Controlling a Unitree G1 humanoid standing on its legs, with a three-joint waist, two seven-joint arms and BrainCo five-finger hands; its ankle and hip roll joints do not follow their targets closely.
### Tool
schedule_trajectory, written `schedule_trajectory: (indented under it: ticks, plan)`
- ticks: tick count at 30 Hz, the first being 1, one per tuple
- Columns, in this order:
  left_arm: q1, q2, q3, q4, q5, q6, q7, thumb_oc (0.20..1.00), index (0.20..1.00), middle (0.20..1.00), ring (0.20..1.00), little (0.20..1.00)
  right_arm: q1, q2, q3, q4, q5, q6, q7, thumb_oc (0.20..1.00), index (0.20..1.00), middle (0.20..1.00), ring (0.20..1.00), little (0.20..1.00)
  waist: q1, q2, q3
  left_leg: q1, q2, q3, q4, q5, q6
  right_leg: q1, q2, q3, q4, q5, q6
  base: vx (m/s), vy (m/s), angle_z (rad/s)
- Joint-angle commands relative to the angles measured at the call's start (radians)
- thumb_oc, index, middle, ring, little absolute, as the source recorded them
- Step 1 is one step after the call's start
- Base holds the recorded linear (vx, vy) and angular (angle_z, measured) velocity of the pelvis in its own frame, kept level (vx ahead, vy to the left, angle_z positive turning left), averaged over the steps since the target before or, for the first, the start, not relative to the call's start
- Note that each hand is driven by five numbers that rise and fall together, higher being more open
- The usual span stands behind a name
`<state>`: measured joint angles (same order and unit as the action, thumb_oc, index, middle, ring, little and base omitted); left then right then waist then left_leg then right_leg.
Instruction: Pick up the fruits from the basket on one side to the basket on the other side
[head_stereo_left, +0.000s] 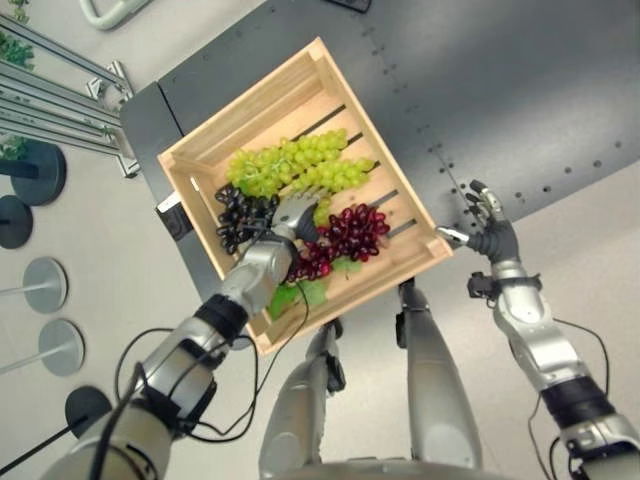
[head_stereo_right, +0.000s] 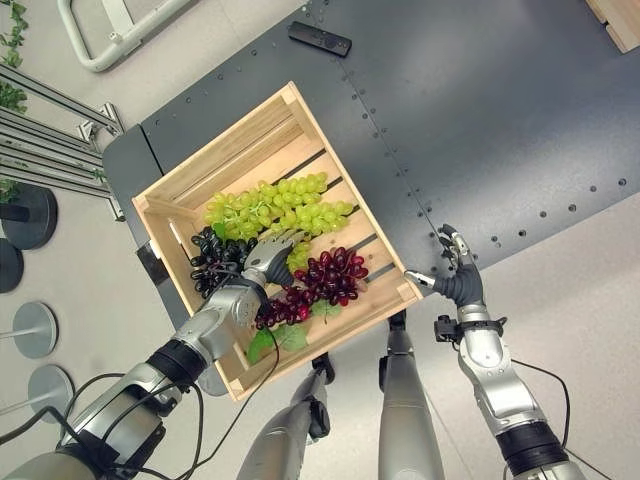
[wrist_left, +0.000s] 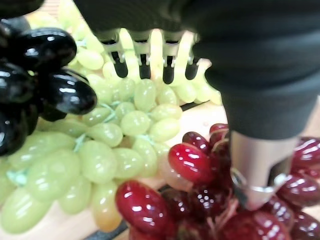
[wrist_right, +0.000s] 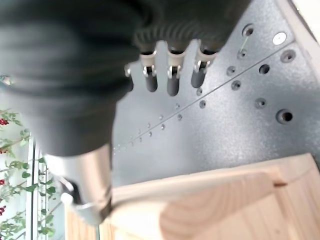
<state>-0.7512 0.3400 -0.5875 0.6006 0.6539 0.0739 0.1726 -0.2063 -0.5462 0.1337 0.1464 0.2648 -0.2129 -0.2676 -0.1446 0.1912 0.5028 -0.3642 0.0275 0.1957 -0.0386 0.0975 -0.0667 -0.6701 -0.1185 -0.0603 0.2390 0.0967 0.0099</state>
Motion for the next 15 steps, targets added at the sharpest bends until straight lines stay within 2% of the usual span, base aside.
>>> schedule_trajectory:
  ticks: [1,3,4,6,7,15]
  plan:
    - [-0.017,-0.064,-0.026,0.117,-0.002,0.012,-0.063,1.0,1.0,1.0,1.0,1.0,0.003,0.002,-0.004,-0.042,-0.014,-0.041,-0.027,1.0,1.0,1.0,1.0,1.0,-0.033,-0.01,0.017,-0.069,-0.007,-0.001,0.156,-0.091,0.015,0.077,0.0,0.005,-0.014,-0.068,0.078,0.0,0.0,0.0]
    - [-0.003,-0.057,-0.022,0.073,-0.012,0.006,-0.077,1.0,1.0,1.0,1.0,1.0,0.001,0.004,-0.015,-0.038,-0.021,-0.038,-0.032,1.0,1.0,1.0,1.0,1.0,-0.03,-0.004,0.017,-0.068,-0.007,-0.002,0.156,-0.092,0.015,0.076,-0.001,0.005,-0.012,-0.07,0.078,0.0,0.0,0.0]
    - [0.023,-0.031,-0.003,-0.022,-0.031,-0.008,-0.091,1.0,1.0,1.0,1.0,1.0,0.006,0.006,-0.032,-0.041,-0.03,-0.035,-0.035,1.0,1.0,1.0,1.0,1.0,-0.024,0.004,0.017,-0.065,-0.009,-0.005,0.157,-0.093,0.016,0.078,-0.002,0.005,-0.011,-0.072,0.077,0.0,0.0,0.0]
    - [0.026,-0.028,-0.001,-0.027,-0.031,-0.006,-0.094,1.0,1.0,1.0,1.0,1.0,0.007,0.007,-0.032,-0.042,-0.031,-0.035,-0.035,1.0,1.0,1.0,1.0,1.0,-0.024,0.003,0.017,-0.065,-0.009,-0.006,0.157,-0.094,0.016,0.079,-0.002,0.005,-0.011,-0.072,0.077,0.01,-0.007,-0.04]
    - [0.041,-0.018,0.008,-0.086,-0.044,-0.016,-0.095,1.0,1.0,1.0,1.0,1.0,0.002,0.007,-0.041,-0.039,-0.044,-0.029,-0.038,1.0,1.0,1.0,1.0,1.0,-0.02,0.01,0.017,-0.059,-0.011,-0.01,0.155,-0.094,0.017,0.085,-0.001,0.005,-0.009,-0.075,0.075,0.01,-0.006,-0.06]
    - [0.068,0.001,0.033,-0.157,-0.081,-0.031,-0.108,1.0,1.0,1.0,1.0,1.0,-0.011,0.013,-0.047,-0.011,-0.063,-0.011,-0.033,1.0,1.0,1.0,1.0,1.0,-0.017,0.016,0.017,0.0,-0.003,-0.034,0.132,-0.086,0.011,0.145,0.006,-0.012,-0.005,-0.09,0.068,0.0,-0.023,0.02]
